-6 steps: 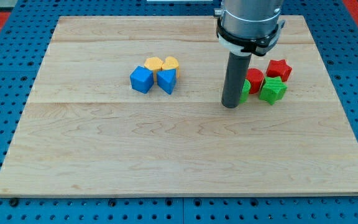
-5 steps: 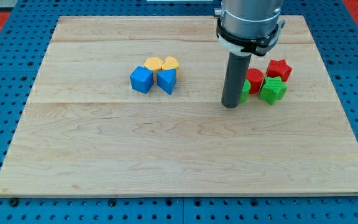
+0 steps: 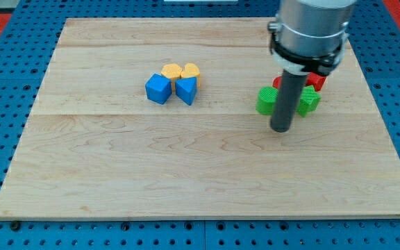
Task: Move the red star top right to the yellow heart
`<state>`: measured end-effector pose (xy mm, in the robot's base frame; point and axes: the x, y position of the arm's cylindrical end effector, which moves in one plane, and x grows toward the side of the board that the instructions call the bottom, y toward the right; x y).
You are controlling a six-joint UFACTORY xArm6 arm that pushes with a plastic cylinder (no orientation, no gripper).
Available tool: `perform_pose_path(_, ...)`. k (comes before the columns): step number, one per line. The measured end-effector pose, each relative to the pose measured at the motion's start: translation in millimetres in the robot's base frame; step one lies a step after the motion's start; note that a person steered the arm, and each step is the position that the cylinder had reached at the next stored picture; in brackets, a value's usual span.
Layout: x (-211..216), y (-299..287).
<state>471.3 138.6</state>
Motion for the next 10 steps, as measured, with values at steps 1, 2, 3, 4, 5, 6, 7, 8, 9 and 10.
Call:
perform_pose_path(1,-8.5,53.3)
perform_pose_path(2,-30.2,92.2)
perform_pose_path(3,-78.7,83.9)
perform_pose_path(4,-110.5,61.2)
perform_pose_path(5,-128.8,34.8)
perform_pose_path(6,-135.5,-9.5)
perform_pose_path(7,-142.7,-58.8)
perform_pose_path(8,-142.7,-96.2)
perform_pose_path(9,-142.6,-119.4)
perform_pose_path(10,-141.0,-86.8)
